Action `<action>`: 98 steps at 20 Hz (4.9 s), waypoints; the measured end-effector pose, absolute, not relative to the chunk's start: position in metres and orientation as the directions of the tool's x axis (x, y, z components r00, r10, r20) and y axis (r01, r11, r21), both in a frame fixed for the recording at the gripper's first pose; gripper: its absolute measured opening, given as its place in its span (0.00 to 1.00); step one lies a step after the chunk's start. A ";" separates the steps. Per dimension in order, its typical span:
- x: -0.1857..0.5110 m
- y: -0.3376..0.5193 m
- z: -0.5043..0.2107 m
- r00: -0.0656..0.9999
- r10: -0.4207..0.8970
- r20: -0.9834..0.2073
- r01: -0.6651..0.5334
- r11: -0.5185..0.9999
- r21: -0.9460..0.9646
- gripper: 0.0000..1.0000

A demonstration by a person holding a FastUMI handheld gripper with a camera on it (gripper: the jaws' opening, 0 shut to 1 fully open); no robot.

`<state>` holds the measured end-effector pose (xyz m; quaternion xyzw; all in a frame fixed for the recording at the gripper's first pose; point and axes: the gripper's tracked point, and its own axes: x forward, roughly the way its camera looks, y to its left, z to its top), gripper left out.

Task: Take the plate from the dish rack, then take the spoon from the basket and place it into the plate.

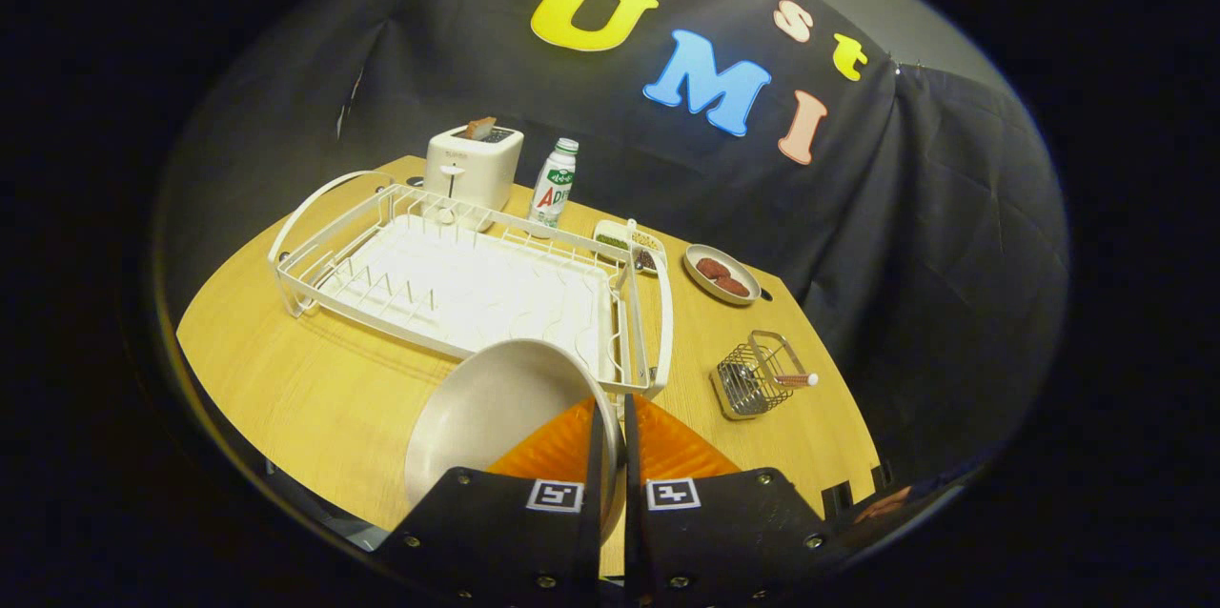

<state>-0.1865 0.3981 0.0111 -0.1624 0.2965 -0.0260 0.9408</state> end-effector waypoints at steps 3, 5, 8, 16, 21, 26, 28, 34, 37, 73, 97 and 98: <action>-0.186 0.388 0.000 0.799 -0.170 -0.576 -0.008 0.956 -0.293 0.10; -0.186 0.384 -0.006 0.790 -0.177 -0.587 0.002 0.958 -0.286 0.10; -0.184 0.382 -0.009 0.783 -0.172 -0.598 -0.005 0.959 -0.283 0.10; -0.177 0.384 -0.004 0.786 -0.146 -0.600 -0.047 0.955 -0.294 0.12; -0.171 0.376 0.008 0.801 -0.167 -0.575 -0.020 0.953 -0.304 0.23; -0.159 0.355 0.018 0.804 -0.205 -0.558 0.035 0.953 -0.300 0.23; -0.153 0.336 0.022 0.799 -0.242 -0.550 0.078 0.949 -0.304 0.23; -0.137 0.264 0.022 0.749 -0.372 -0.548 0.228 0.922 -0.314 0.23; -0.130 0.232 0.019 0.722 -0.418 -0.551 0.288 0.906 -0.310 0.23; -0.158 0.240 0.097 0.838 -0.291 -0.460 0.167 0.942 -0.292 0.06; -0.272 0.402 0.042 0.799 0.219 -0.560 -0.395 0.894 -0.213 0.06; -0.272 0.406 0.033 0.787 0.224 -0.575 -0.404 0.891 -0.206 0.06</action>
